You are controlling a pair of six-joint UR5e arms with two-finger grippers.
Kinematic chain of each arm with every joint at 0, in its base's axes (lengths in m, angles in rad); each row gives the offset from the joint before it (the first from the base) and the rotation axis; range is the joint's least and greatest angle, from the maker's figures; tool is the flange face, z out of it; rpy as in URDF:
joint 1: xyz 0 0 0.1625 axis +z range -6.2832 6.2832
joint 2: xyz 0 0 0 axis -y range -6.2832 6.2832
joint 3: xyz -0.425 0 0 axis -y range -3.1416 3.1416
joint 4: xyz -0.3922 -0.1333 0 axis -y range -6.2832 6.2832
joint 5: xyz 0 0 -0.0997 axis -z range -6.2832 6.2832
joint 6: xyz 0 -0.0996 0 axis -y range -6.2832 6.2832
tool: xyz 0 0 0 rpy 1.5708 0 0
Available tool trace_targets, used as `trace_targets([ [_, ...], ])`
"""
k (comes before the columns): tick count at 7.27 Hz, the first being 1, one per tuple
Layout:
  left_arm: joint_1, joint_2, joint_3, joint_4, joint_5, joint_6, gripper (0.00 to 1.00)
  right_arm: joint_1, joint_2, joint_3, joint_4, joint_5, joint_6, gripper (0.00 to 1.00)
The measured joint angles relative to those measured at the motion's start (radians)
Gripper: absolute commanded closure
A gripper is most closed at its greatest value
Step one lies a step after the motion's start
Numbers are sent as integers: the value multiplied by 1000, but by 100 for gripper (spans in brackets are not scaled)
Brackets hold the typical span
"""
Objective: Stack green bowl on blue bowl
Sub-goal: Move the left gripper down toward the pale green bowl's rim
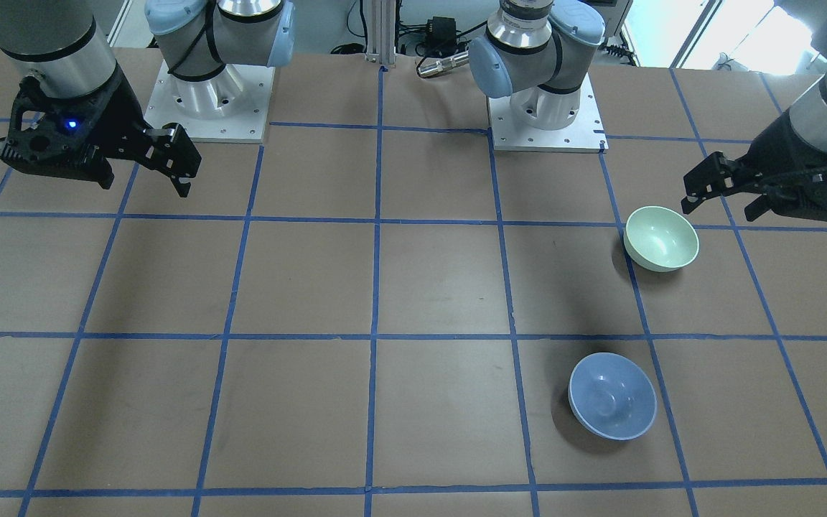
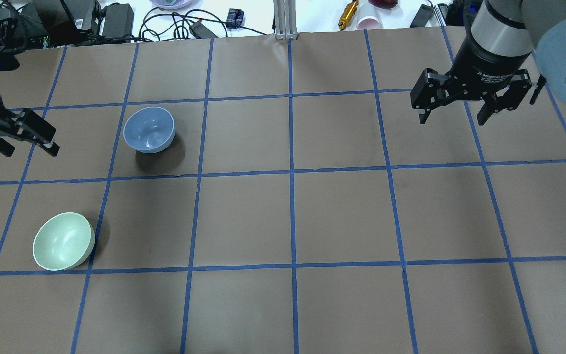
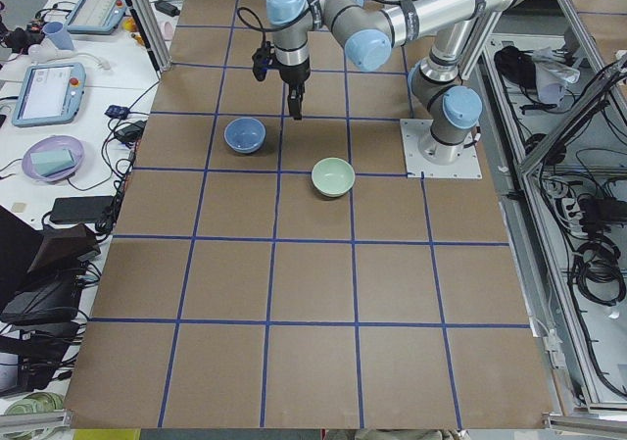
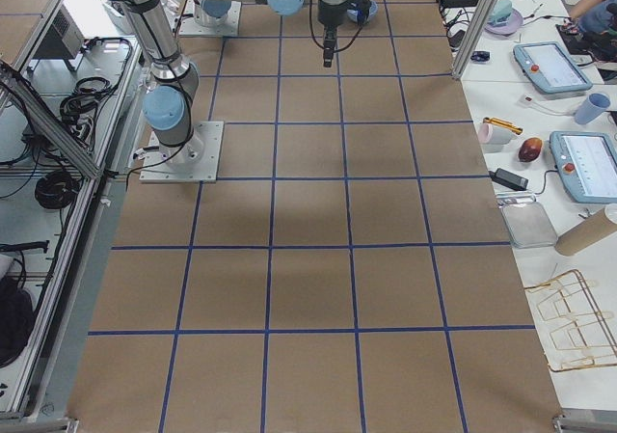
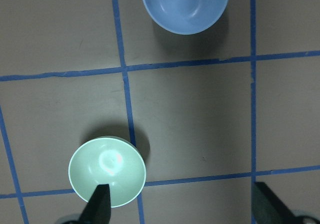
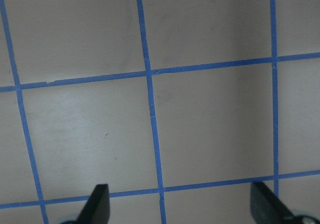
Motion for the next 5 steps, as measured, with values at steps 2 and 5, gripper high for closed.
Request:
trace_targets([
  [2,119,-2,-148,172,-2,149,0,0,0,0,0,0,0,0],
  [5,262,-27,-306,358,-52,336,0,0,0,0,0,1,0,0],
])
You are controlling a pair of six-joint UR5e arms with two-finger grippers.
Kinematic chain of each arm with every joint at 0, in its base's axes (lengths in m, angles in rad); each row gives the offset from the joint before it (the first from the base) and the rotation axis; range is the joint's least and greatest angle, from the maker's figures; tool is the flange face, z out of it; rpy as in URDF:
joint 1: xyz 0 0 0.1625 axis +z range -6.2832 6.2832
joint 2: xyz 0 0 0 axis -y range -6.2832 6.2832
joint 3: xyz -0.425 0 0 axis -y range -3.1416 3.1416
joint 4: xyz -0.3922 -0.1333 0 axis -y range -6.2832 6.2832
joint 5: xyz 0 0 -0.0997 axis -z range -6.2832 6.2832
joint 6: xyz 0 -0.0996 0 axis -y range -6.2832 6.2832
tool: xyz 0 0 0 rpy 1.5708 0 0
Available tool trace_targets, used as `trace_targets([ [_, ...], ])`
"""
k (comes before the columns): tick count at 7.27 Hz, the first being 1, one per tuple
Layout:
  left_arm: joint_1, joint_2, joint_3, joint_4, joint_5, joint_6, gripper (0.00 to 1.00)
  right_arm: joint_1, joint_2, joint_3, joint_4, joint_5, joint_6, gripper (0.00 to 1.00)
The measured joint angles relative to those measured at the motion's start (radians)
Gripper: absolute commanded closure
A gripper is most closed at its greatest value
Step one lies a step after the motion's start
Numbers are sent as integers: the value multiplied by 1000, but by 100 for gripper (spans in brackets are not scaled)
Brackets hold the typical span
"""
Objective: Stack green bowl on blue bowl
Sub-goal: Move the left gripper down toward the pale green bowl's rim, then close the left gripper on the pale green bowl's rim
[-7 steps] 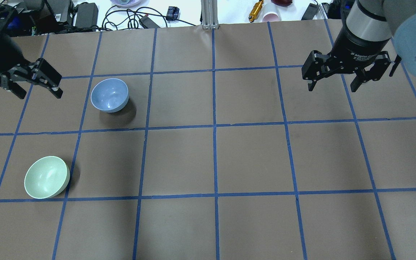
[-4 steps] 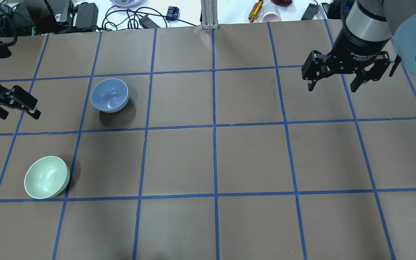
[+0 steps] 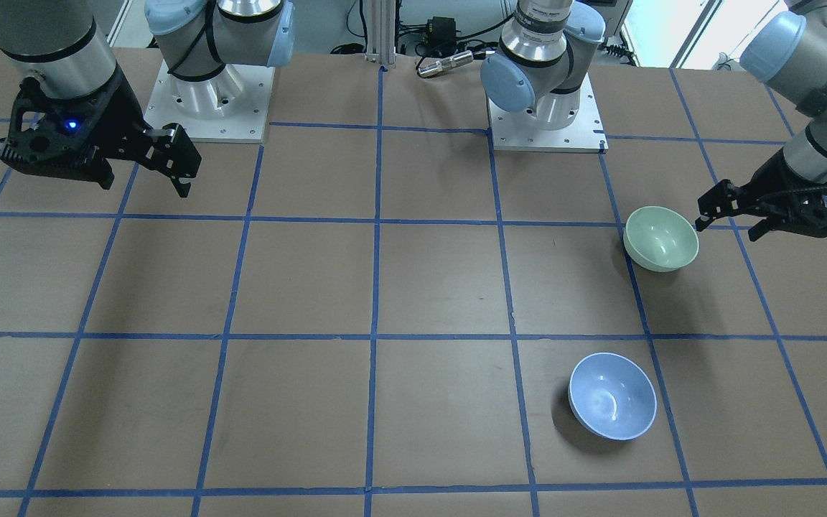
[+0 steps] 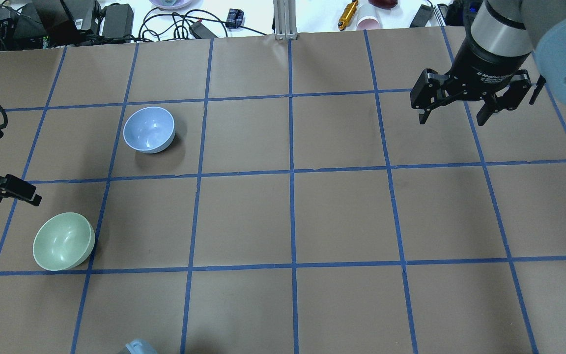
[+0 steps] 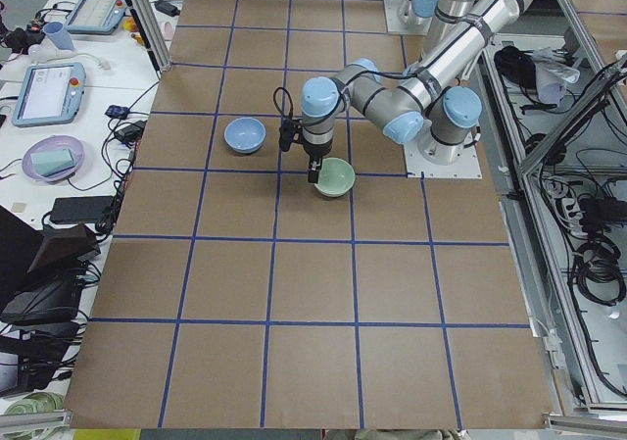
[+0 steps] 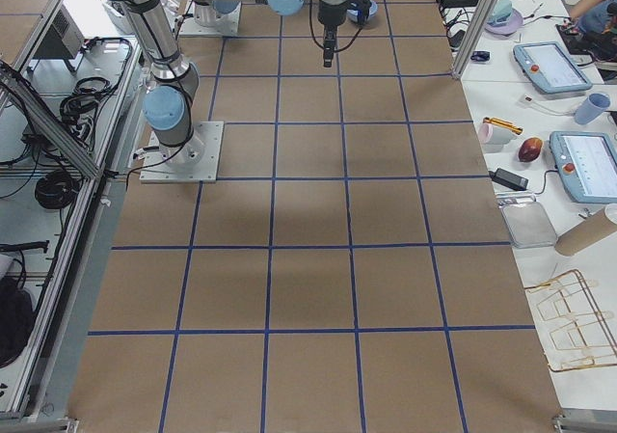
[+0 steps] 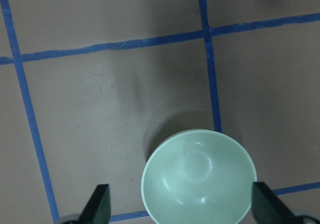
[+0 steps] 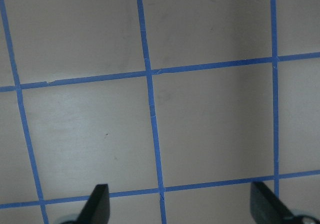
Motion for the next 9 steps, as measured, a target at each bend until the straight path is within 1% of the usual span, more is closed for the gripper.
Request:
trace_targets([
  [2,42,-37,-62,78,-30,36,0,0,0,0,0,0,0,0],
  [5,69,-90,-139,203,-31,41,0,0,0,0,0,-1,0,0],
  [7,75,-115,-162,227,-29,41,0,0,0,-1,0,-1,0,0],
  [8,78,-129,-165,230,-27,41,3,0,0,0,0,-1,0,0],
  [9,83,-141,-167,232,-24,41,27,0,0,0,0,-1,0,0],
])
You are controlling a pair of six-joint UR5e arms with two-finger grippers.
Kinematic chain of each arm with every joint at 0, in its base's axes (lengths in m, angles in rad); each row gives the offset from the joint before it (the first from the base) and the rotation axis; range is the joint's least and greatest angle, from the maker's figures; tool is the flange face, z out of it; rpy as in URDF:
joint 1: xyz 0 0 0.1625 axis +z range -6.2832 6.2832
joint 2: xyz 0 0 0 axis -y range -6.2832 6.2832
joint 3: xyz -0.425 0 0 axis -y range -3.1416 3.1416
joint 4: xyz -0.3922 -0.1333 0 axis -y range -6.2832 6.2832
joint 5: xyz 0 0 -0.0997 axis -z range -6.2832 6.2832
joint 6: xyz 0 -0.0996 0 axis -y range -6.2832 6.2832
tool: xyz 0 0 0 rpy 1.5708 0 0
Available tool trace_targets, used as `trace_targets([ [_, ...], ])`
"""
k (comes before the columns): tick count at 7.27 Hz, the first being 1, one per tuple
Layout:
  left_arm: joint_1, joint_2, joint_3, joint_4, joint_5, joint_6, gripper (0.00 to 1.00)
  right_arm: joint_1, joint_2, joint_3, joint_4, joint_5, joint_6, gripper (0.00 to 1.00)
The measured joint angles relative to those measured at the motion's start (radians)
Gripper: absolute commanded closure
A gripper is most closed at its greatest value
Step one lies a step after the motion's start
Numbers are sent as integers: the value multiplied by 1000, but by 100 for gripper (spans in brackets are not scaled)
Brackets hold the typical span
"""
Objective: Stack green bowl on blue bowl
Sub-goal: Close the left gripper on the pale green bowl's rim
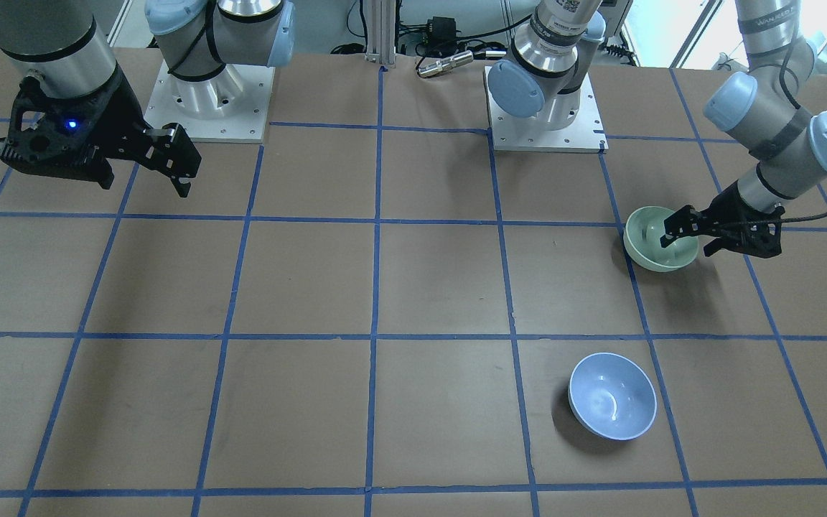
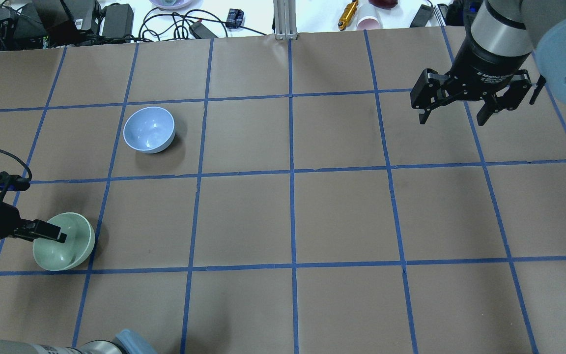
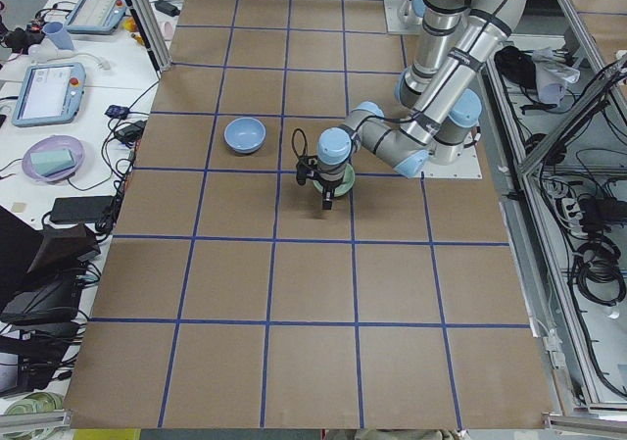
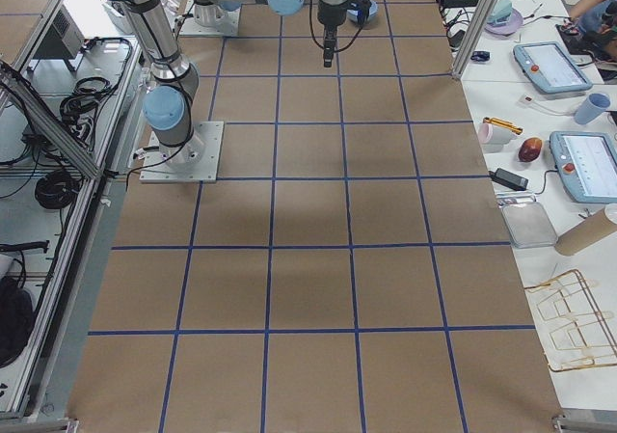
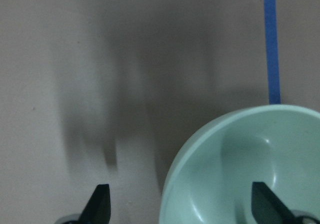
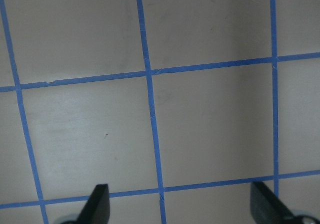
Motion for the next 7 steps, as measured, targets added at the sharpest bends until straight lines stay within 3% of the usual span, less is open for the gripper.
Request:
trace_targets([
  [1,5,-8,-1,0,4,-1,37,0,0,0,0,0,0,0],
  [3,10,-19,-3,-2,6,-7,42,0,0,0,0,0,0,0],
  [4,10,-22,-5,-3,5,-10,58,0,0,0,0,0,0,0],
  [7,11,-23,-13,-3,1,-12,89,0,0,0,0,0,0,0],
])
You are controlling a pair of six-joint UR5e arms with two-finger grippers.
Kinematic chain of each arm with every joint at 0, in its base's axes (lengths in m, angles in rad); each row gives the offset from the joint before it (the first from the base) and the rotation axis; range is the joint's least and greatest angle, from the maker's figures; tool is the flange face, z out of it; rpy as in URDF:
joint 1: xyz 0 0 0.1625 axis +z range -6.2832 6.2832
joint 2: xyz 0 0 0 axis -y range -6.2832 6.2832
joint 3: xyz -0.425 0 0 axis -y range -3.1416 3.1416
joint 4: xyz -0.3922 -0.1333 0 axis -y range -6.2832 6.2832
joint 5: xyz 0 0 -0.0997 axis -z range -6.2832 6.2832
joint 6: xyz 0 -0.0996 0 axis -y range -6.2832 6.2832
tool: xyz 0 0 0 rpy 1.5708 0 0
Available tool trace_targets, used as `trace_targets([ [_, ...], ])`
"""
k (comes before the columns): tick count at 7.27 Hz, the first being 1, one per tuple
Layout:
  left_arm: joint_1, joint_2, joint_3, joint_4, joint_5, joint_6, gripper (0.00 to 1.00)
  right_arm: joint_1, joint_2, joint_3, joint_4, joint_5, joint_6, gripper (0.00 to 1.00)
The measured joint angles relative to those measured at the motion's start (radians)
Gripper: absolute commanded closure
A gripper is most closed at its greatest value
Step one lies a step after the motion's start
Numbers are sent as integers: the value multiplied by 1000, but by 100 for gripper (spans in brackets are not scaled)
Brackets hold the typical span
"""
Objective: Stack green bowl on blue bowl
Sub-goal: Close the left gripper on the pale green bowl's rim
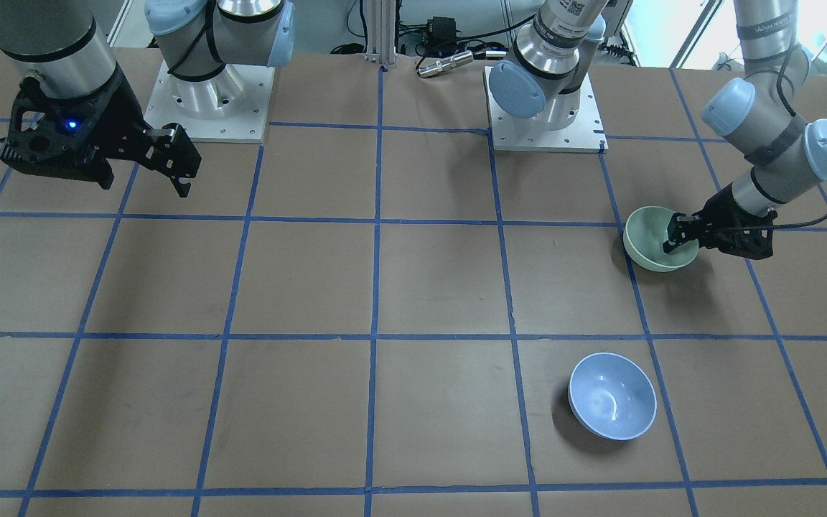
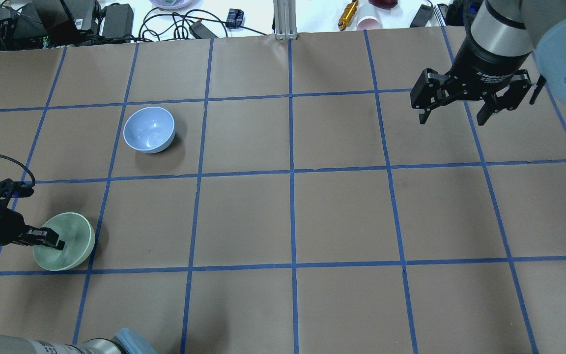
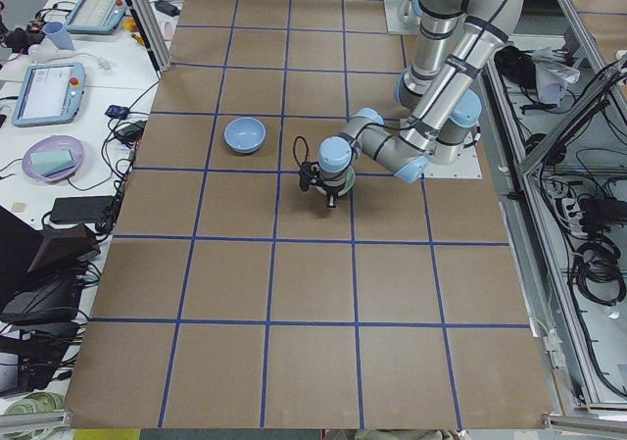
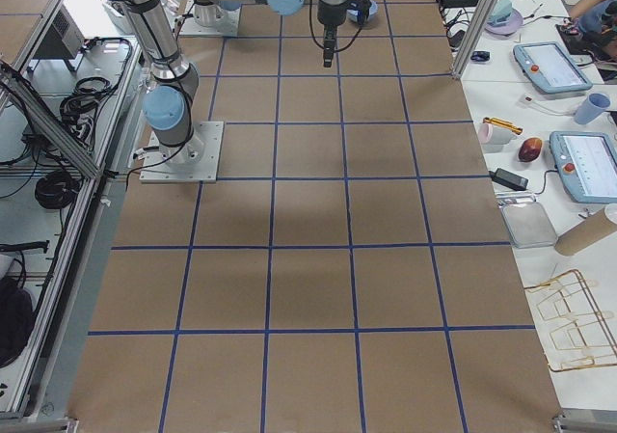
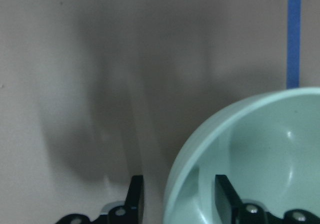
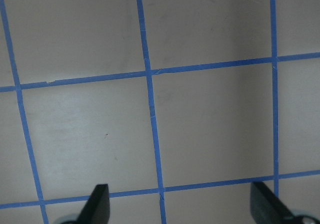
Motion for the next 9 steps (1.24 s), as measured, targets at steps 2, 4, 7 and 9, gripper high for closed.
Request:
trace_targets([
  [2,0,0,-1,-2,3,-1,100,0,0,0,0,0,0,0],
  [4,1,0,-1,-3,4,-1,100,0,0,0,0,0,0,0],
  [7,1,2,3,-2,4,1,100,0,0,0,0,0,0,0],
  [9,10,7,16,-7,-2,2,100,0,0,0,0,0,0,0],
])
